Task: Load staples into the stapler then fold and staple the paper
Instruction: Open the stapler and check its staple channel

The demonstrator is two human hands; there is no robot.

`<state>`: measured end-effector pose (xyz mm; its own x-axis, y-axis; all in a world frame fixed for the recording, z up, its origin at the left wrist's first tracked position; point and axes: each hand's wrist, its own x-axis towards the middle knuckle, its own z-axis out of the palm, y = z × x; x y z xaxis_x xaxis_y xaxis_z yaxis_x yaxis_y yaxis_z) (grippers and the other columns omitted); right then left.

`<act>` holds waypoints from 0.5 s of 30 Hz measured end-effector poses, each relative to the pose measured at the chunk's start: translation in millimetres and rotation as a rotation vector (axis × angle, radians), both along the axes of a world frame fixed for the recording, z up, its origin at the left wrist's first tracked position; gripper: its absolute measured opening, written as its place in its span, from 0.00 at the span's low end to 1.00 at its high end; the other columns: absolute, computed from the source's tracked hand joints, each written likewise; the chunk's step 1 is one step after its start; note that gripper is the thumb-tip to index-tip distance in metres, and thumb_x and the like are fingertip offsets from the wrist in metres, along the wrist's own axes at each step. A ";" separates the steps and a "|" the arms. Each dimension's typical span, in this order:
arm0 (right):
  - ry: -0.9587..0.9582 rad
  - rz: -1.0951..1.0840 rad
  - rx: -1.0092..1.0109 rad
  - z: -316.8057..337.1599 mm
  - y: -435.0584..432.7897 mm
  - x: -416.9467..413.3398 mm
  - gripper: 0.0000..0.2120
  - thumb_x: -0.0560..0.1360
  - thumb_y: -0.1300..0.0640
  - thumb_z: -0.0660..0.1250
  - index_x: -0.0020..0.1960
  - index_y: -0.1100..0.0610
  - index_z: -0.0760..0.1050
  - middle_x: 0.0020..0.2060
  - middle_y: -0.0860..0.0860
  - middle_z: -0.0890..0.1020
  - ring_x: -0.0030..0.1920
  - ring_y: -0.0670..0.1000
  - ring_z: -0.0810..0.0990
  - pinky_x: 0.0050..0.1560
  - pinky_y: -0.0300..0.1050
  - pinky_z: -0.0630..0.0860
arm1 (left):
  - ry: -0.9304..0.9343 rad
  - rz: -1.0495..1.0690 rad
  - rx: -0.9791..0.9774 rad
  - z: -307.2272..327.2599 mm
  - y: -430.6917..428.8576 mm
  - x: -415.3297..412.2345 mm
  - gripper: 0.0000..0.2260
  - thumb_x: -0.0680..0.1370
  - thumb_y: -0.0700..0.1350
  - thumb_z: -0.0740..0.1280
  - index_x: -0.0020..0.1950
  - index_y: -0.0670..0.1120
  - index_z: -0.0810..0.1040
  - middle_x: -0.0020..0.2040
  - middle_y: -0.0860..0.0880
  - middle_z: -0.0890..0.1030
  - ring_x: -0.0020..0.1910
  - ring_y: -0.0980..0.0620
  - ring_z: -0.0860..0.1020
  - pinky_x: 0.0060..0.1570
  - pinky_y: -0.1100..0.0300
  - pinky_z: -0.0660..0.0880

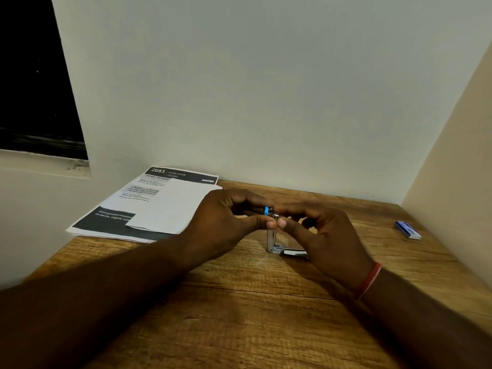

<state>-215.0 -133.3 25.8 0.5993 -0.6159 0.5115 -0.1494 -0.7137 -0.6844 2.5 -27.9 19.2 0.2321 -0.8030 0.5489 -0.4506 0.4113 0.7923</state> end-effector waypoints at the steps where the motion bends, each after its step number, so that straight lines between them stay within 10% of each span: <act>1: -0.001 -0.001 0.009 0.5 0.8 -0.2 0.09 0.80 0.47 0.78 0.60 0.40 0.90 0.54 0.38 0.91 0.54 0.48 0.88 0.53 0.54 0.85 | -0.003 -0.006 -0.008 0.4 1.1 -1.0 0.14 0.72 0.48 0.87 0.56 0.54 0.92 0.53 0.58 0.92 0.55 0.56 0.91 0.60 0.57 0.87; 15: -0.014 -0.071 0.040 1.8 11.4 5.6 0.04 0.81 0.50 0.79 0.50 0.40 0.89 0.47 0.41 0.90 0.46 0.45 0.85 0.43 0.31 0.77 | -0.046 0.019 -0.058 1.5 2.3 -6.7 0.13 0.73 0.50 0.88 0.54 0.58 0.91 0.50 0.58 0.92 0.52 0.56 0.91 0.53 0.67 0.83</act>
<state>-209.4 -121.9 27.6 0.5466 -0.6767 0.4932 -0.1890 -0.6735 -0.7146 -4.2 -25.6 20.7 0.2206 -0.7652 0.6047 -0.4939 0.4470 0.7458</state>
